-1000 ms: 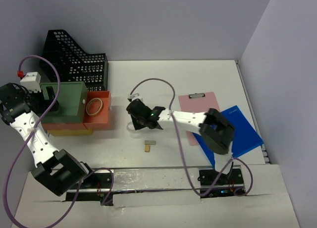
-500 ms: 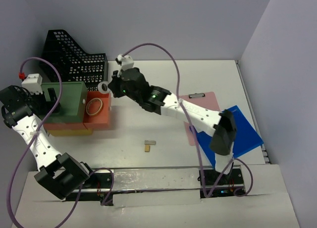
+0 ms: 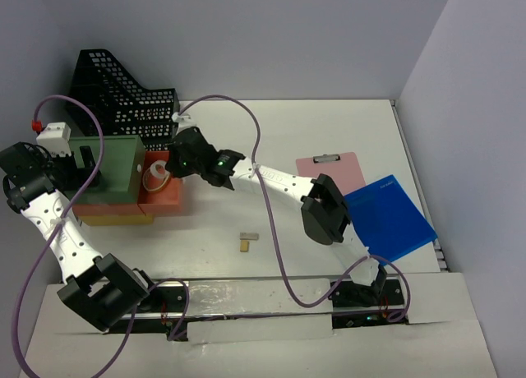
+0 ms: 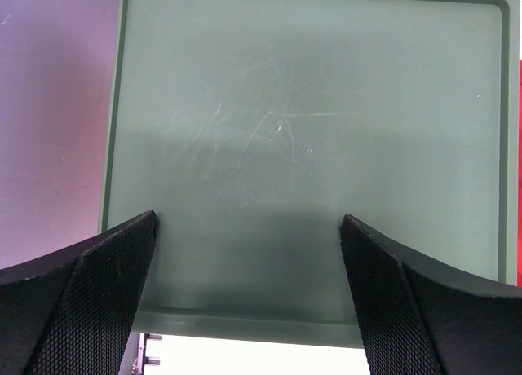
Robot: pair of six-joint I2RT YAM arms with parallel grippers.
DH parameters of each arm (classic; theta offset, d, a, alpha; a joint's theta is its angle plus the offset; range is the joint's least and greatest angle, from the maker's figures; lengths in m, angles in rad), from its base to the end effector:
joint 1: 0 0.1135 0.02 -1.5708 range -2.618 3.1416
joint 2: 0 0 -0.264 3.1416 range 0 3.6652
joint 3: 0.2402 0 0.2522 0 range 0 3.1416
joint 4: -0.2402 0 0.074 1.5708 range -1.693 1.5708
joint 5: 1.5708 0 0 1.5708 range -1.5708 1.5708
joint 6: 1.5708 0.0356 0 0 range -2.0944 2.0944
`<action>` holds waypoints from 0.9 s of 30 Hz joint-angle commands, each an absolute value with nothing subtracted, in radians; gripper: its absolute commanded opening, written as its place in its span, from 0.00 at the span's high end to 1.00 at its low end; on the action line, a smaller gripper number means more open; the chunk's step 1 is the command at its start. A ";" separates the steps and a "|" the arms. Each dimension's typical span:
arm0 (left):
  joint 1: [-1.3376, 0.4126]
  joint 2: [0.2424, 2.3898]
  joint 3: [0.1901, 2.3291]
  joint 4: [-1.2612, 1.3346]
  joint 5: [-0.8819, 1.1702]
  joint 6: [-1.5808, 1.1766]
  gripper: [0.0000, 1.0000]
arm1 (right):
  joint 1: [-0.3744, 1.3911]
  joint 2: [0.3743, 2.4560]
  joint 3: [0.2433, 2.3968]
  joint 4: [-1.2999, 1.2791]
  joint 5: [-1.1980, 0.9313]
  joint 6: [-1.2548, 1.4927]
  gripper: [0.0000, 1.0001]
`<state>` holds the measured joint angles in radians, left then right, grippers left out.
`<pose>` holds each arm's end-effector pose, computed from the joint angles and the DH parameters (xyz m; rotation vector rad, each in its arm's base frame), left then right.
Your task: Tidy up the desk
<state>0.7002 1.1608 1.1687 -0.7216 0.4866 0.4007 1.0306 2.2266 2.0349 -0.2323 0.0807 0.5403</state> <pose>0.1935 0.1413 0.3485 -0.0806 2.1870 0.0596 0.2764 0.4554 0.2899 -0.4601 2.0664 0.9060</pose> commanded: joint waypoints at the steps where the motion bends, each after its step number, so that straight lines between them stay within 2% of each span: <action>1: 0.703 1.177 1.153 -0.739 0.509 0.402 0.01 | 1.034 2.275 2.089 -0.233 0.035 0.592 0.79; 3: 0.703 1.175 1.156 -0.745 0.500 0.409 0.01 | 1.033 2.263 2.077 -0.230 0.023 0.585 0.64; 5: 0.704 1.173 1.158 -0.747 0.493 0.411 0.01 | 1.033 2.230 2.064 -0.224 0.014 0.561 0.54; 9: 0.704 1.174 1.160 -0.744 0.485 0.410 0.01 | 1.028 2.143 2.028 -0.215 -0.019 0.517 0.44; 11: 0.703 1.184 1.169 -0.741 0.473 0.396 0.01 | 1.021 2.070 1.974 -0.166 -0.061 0.508 0.34; 16: 0.704 1.209 1.201 -0.752 0.468 0.365 0.01 | 0.953 1.939 1.909 -0.111 -0.238 0.505 0.29; 19: 0.703 1.209 1.217 -0.750 0.465 0.357 0.01 | 0.854 1.845 1.714 -0.009 -0.337 0.544 0.30; 22: 0.704 1.227 1.246 -0.761 0.462 0.347 0.01 | 0.781 1.744 1.536 0.084 -0.378 0.569 0.30; 27: 0.703 1.282 1.309 -0.803 0.479 0.335 0.01 | 0.686 1.686 1.366 0.120 -0.363 0.549 0.30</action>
<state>0.7002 1.2379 1.2401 -0.7340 0.4750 0.3674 0.7147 1.7126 1.4744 0.0451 -0.3191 0.5541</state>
